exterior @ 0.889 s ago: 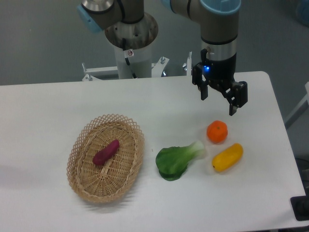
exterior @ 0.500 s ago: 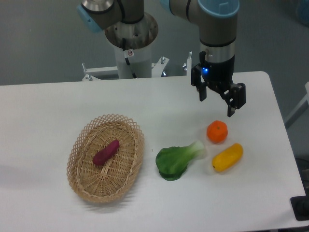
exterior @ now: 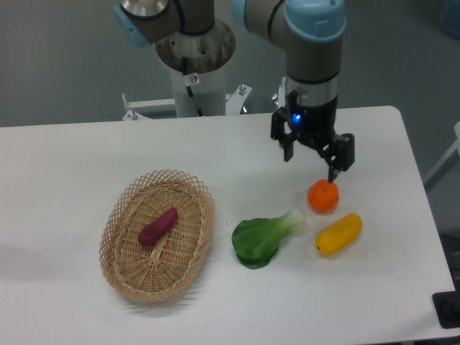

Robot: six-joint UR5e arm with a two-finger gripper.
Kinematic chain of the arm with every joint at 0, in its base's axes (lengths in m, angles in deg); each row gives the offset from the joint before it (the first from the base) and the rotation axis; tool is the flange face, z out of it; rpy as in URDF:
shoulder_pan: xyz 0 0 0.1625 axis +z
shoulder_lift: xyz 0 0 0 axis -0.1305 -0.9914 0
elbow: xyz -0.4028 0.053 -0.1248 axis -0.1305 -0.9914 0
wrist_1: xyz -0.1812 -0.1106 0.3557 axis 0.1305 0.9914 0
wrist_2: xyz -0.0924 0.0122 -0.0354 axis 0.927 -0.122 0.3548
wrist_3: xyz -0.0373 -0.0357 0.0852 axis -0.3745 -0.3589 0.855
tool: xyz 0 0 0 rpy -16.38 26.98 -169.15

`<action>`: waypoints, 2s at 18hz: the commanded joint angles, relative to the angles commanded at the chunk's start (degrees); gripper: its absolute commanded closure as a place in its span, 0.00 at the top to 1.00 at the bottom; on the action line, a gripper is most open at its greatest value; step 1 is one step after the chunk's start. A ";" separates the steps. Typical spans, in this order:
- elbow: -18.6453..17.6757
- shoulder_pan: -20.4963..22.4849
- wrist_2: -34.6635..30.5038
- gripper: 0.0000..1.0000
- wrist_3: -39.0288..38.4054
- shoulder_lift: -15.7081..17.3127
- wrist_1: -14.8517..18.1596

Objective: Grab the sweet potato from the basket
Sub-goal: 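Move the open gripper over the wicker basket toward the purple sweet potato, then lower the gripper onto the sweet potato and close on it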

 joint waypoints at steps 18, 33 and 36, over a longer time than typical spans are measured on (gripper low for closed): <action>-9.58 -17.93 -0.43 1.00 -22.50 -7.73 -12.04; -11.08 -23.74 -2.37 1.00 -19.25 -13.89 -13.09; -11.16 -24.61 -2.45 1.00 -19.25 -14.85 -14.85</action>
